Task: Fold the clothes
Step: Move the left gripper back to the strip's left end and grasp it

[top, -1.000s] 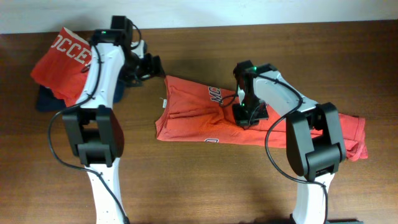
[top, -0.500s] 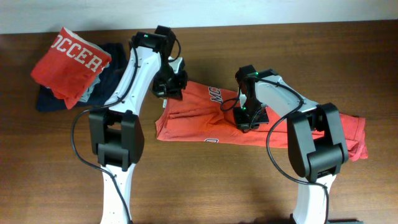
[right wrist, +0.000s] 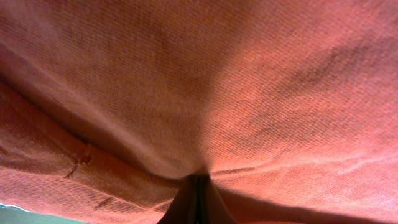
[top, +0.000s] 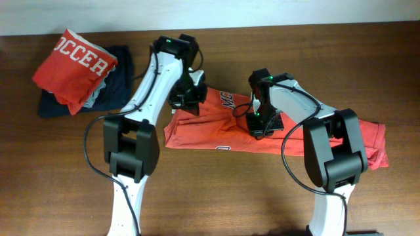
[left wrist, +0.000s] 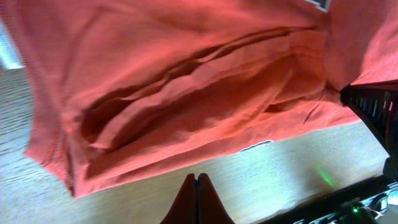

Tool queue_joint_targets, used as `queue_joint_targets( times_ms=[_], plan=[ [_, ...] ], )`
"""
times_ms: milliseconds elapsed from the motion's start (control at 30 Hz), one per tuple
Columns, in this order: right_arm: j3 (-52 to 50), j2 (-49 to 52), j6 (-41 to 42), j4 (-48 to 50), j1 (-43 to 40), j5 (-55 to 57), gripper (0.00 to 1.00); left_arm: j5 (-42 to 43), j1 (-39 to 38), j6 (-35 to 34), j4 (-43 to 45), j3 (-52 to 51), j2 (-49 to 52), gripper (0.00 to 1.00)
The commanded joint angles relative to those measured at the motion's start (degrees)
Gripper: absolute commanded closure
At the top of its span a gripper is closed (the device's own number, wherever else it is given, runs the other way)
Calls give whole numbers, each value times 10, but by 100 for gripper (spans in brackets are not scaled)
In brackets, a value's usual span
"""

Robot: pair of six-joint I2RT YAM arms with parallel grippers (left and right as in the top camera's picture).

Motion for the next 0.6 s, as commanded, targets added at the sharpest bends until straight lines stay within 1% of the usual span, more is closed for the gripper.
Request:
queue_joint_targets(
  times_ms=[0, 233, 400, 567],
  plan=[
    [-11, -4, 8, 8, 0, -13, 96, 0, -16, 9, 14, -30, 15, 100],
    [-11, -4, 8, 8, 0, -17, 96, -3, -23, 9, 67, -108, 15, 100],
    [-10, -4, 7, 3, 0, -23, 96, -41, -21, 4, 101, -138, 16, 99],
    [-10, -4, 7, -24, -3, -23, 96, -75, -21, -1, 130, -161, 18, 99]
  ],
)
